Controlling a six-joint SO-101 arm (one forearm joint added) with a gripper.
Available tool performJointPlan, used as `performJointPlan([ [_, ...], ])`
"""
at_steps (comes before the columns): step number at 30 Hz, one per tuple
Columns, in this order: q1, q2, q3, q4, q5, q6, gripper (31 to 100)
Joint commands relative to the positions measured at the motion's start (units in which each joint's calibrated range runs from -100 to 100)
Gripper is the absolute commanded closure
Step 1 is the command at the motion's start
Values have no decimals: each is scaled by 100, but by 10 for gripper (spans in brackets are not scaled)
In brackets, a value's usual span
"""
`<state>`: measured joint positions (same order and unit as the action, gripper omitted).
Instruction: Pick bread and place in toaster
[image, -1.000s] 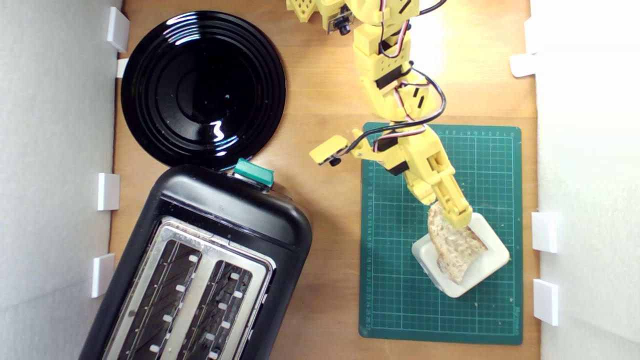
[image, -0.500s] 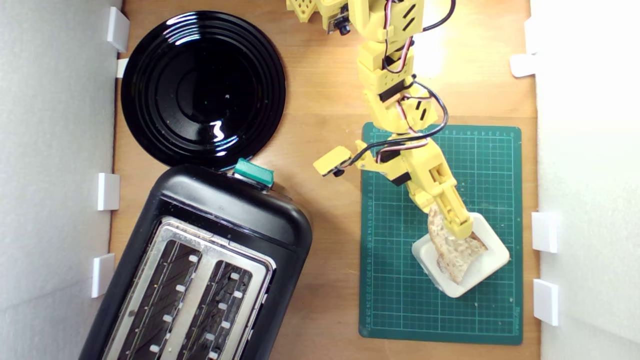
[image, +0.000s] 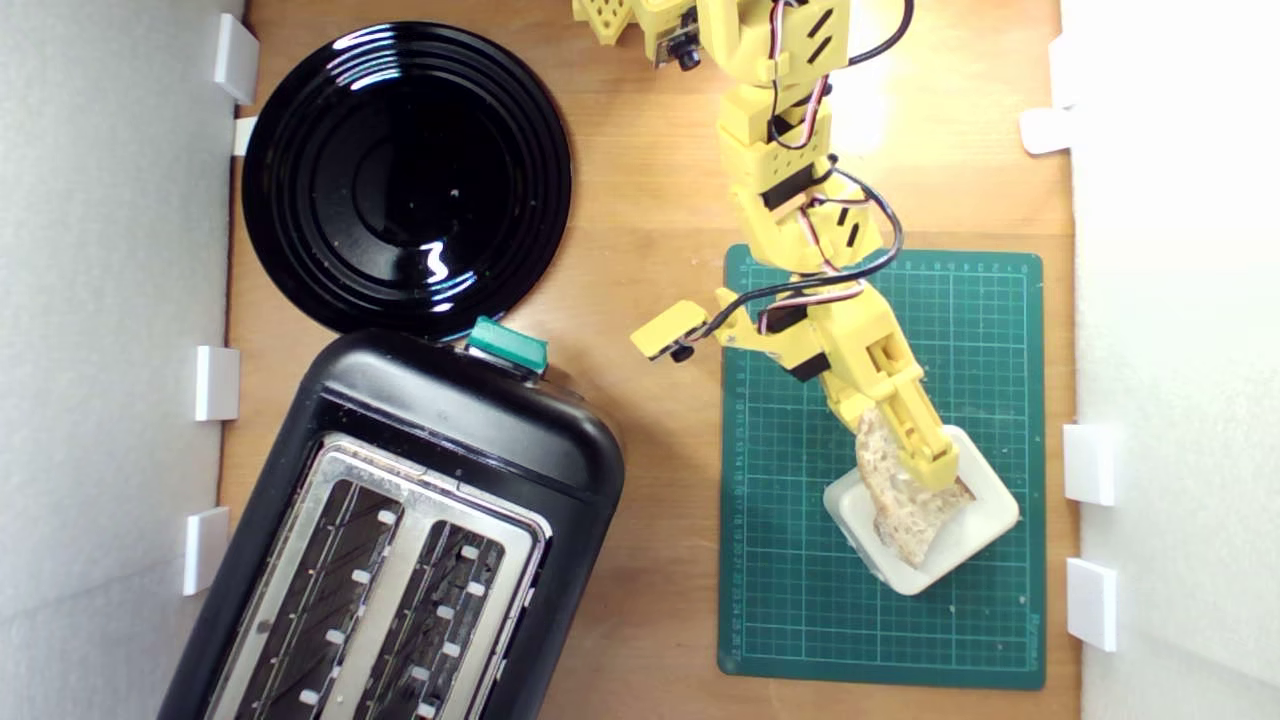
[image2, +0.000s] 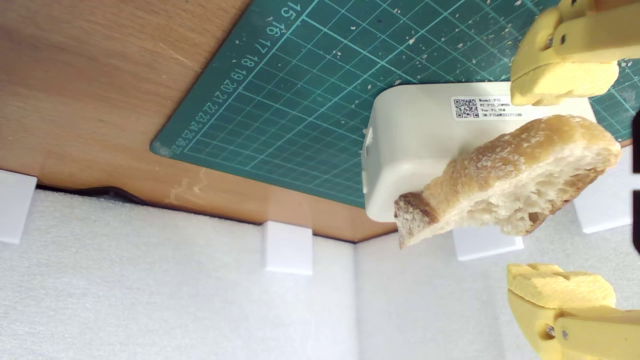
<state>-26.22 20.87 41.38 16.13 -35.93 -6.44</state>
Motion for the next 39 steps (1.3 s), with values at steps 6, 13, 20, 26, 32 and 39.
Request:
performJointPlan([
  [6, -77, -49, -302, -35, -178, 30, 338],
  [13, -77, -49, -284, -35, -178, 19, 397],
  [20, -69, -49, -275, -35, -178, -12, 560],
  [26, -61, -49, -275, -35, -178, -23, 644],
  [32, -53, -49, -275, -35, -178, -23, 711],
  [39, -53, -66, -248, -35, -178, -23, 744],
])
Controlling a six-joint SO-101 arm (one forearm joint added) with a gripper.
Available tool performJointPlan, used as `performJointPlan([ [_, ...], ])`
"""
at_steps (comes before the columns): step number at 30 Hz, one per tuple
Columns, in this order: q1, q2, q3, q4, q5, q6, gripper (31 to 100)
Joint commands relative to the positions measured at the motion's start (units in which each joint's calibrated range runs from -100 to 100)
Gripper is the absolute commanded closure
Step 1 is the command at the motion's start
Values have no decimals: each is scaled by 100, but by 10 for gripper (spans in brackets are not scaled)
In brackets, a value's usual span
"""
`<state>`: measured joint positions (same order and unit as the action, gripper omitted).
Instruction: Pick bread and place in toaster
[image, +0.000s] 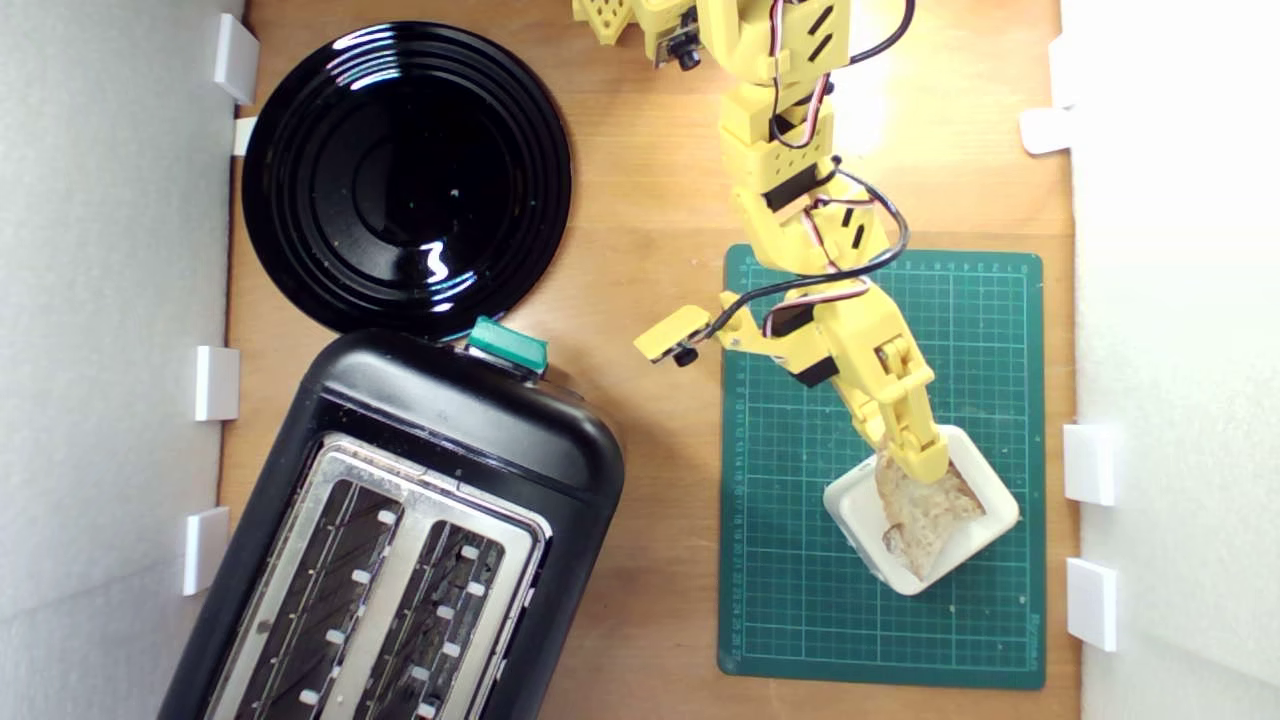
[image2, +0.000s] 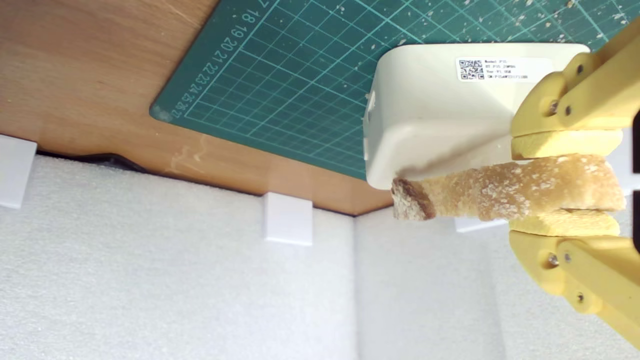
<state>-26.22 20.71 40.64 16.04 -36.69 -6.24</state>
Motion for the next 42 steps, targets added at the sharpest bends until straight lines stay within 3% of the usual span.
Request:
performJointPlan([
  [1, -45, -57, -174, -26, -102, -43, 744],
  [7, -13, -307, -201, -26, -102, -28, 744],
  [12, 12, -1347, -201, -35, 86, -7, 744],
  [21, 245, -3959, -183, 64, 2176, 108, 744],
  [26, 608, -4974, -183, 64, 2731, 940, 744],
  [34, 632, -6313, -192, 74, 4241, 2682, 744],
  [42, 1357, -6729, -482, -26, 4617, 3770, 744],
])
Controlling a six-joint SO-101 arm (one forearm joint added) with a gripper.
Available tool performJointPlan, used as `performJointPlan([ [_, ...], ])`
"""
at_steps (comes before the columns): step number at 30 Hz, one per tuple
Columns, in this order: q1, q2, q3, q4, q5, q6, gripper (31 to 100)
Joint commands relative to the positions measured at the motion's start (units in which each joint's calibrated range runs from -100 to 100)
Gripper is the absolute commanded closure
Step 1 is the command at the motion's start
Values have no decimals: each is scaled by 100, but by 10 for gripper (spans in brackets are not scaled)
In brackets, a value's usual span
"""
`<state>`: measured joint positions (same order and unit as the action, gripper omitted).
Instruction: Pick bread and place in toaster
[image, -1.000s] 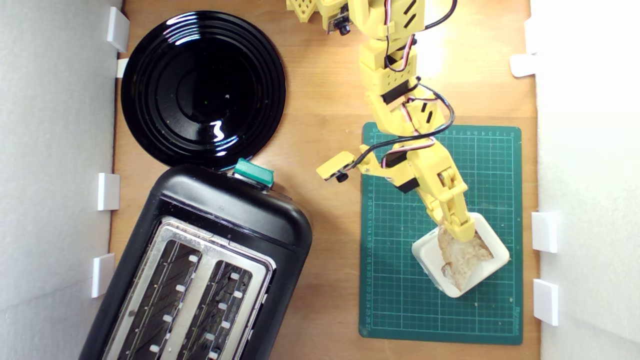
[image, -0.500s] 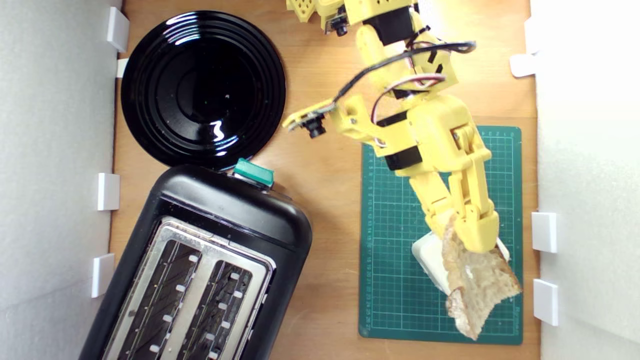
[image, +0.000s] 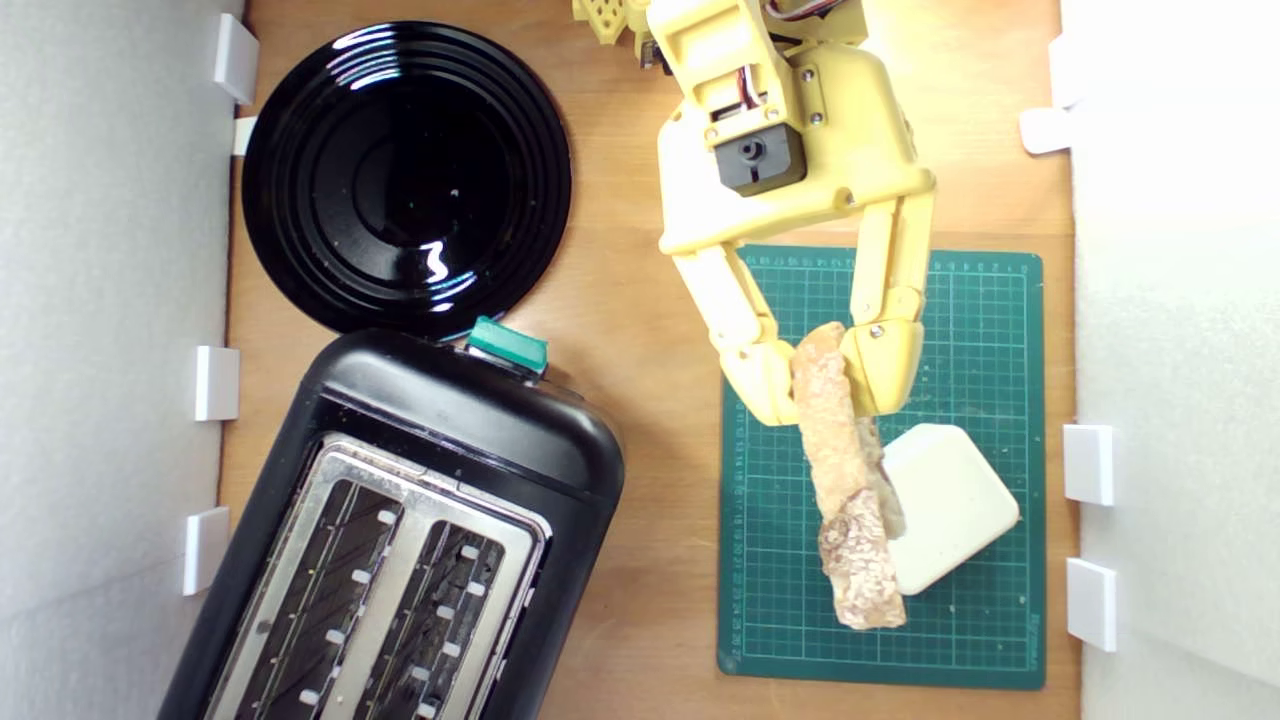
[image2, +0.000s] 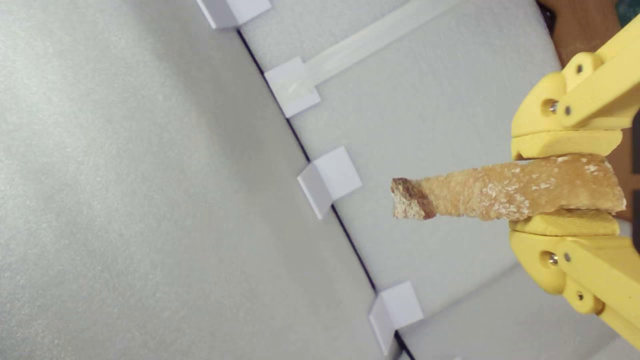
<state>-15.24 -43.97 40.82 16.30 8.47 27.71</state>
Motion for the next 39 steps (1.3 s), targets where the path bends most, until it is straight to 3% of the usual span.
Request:
performJointPlan([
  [1, 331, -262, -673, -53, 219, 418, 744],
  [14, 694, 329, -3851, -62, 2821, 967, 744],
  [23, 1258, 1286, -6175, -62, 4920, 1605, 744],
  [33, 1742, 1602, -6947, -107, 6141, 2228, 745],
  [39, 1887, 1602, -6892, -44, 6209, 2390, 745],
])
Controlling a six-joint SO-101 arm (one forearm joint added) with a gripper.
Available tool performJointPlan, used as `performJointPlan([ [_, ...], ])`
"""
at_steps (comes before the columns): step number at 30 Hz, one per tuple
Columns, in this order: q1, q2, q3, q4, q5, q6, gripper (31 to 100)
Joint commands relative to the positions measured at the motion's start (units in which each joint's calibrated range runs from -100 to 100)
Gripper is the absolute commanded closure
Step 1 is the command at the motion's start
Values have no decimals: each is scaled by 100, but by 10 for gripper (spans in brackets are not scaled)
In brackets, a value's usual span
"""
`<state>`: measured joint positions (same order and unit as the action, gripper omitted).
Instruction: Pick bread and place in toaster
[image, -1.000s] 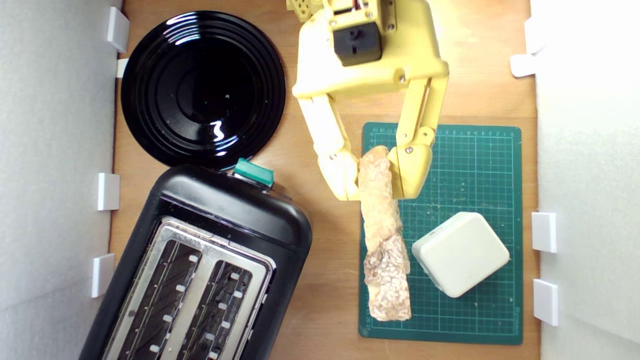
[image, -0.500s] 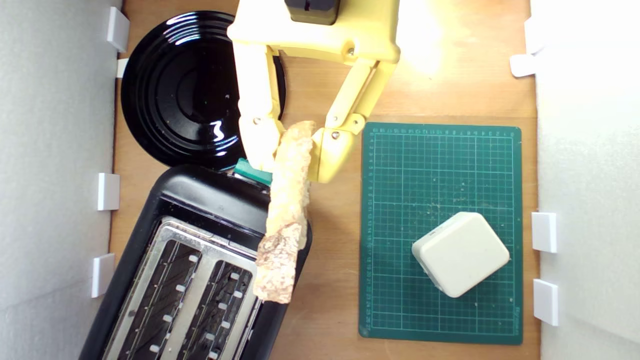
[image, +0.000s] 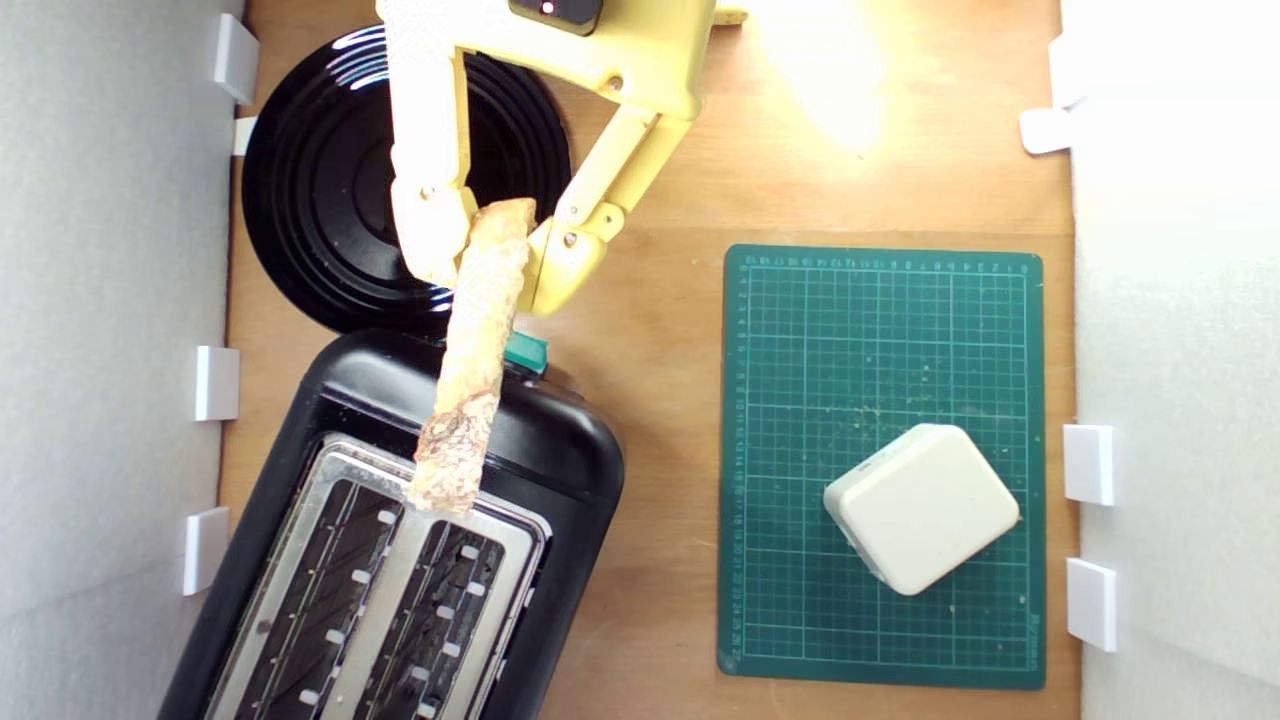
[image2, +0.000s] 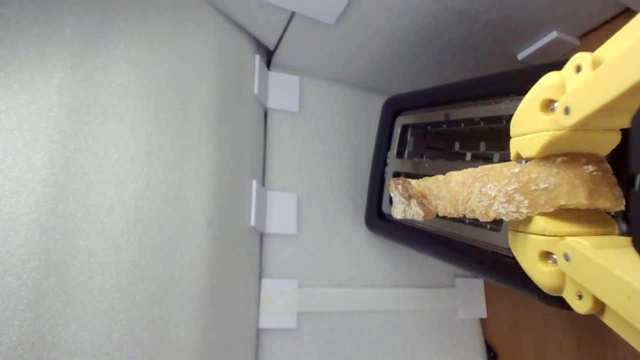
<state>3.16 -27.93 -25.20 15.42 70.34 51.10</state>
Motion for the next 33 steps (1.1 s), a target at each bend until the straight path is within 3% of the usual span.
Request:
performJointPlan([
  [1, 79, 6, -281, 45, 22, 51, 745],
  [8, 111, 239, -281, 63, 14, 46, 745],
  [11, 152, 355, -281, 299, 5, 40, 745],
  [33, 683, 738, -245, 353, -737, -221, 745],
])
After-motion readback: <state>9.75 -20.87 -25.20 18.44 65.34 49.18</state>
